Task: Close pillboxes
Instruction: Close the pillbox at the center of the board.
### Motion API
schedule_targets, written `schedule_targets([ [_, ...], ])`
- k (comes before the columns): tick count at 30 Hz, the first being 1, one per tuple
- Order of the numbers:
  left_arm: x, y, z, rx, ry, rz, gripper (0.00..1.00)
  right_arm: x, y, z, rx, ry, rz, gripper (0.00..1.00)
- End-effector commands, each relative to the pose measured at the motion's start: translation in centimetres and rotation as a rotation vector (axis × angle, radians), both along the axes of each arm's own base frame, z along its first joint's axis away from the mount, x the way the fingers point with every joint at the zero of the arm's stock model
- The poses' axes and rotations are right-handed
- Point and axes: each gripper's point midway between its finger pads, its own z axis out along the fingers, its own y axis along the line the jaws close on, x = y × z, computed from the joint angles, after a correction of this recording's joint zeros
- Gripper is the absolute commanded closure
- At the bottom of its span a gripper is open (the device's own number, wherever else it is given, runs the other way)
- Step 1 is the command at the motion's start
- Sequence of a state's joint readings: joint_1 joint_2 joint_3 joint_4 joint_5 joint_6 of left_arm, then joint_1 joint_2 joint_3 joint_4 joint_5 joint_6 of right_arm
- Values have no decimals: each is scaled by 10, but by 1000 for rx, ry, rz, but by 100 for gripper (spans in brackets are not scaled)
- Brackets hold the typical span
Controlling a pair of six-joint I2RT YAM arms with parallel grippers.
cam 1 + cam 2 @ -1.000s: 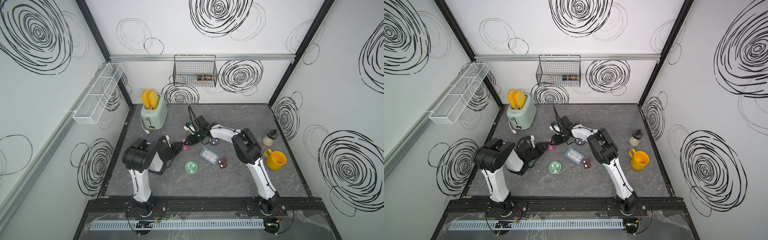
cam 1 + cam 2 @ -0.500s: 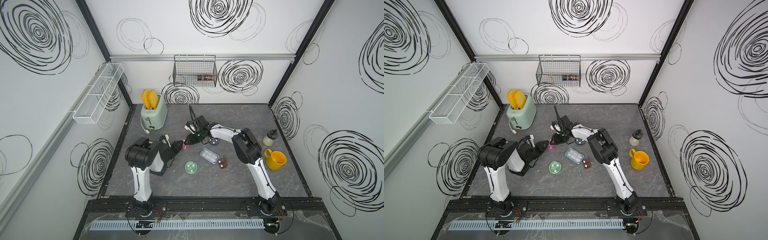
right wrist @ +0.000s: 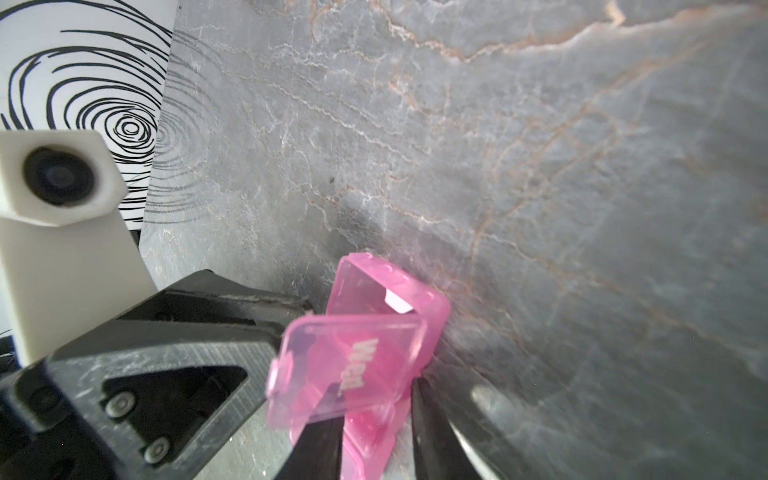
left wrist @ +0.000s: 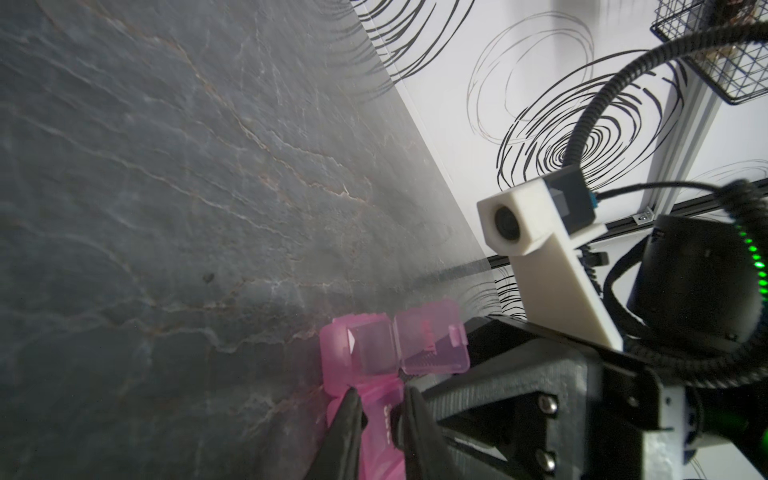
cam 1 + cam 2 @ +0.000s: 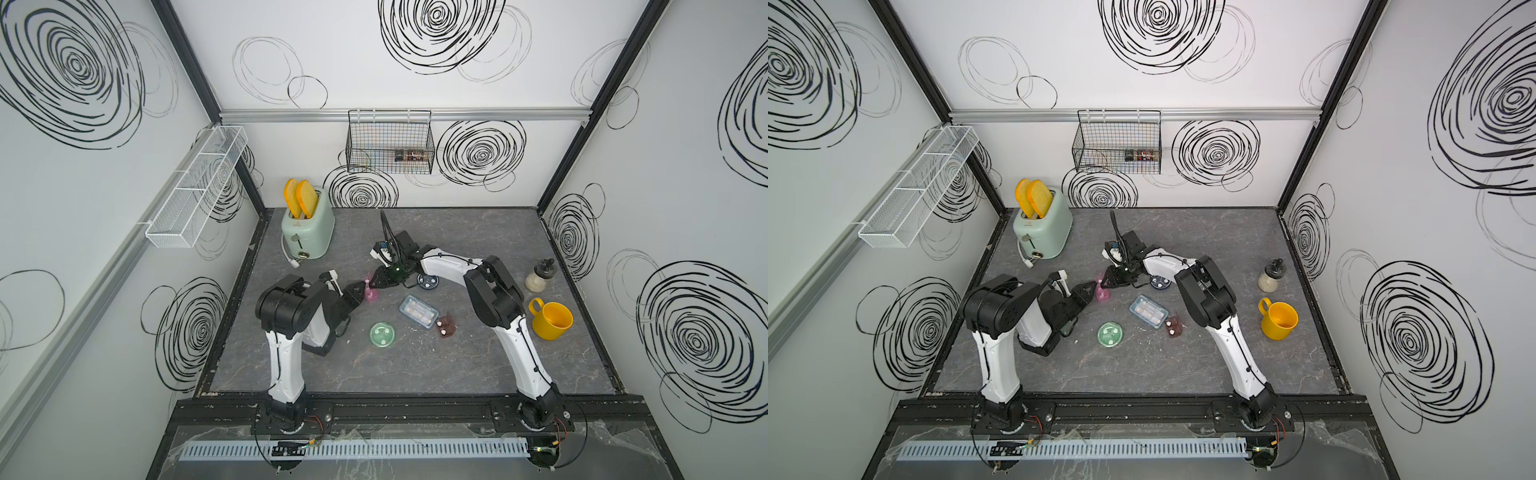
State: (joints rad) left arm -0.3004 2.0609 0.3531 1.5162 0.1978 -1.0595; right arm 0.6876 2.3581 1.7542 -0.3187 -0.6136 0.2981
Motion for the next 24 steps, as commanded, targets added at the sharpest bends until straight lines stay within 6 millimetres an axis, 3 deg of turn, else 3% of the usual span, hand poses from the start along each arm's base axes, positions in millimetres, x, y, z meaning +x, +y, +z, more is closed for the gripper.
schedule_targets([
  [1, -73, -26, -93, 54, 388, -158, 77, -34, -7, -62, -144, 78, 19, 71],
  [10, -91, -58, -92, 5, 396, -216, 77, -39, -25, -49, -170, 71, -19, 71],
  [17, -102, -80, -77, -45, 372, -260, 78, -42, -39, -31, -156, 62, -44, 71],
  [20, -106, -80, -67, -32, 352, -265, 77, -45, -47, -31, -165, 60, -56, 71],
  [24, -104, -70, -56, 17, 330, -283, 66, -49, -55, -36, -194, 58, -62, 71],
])
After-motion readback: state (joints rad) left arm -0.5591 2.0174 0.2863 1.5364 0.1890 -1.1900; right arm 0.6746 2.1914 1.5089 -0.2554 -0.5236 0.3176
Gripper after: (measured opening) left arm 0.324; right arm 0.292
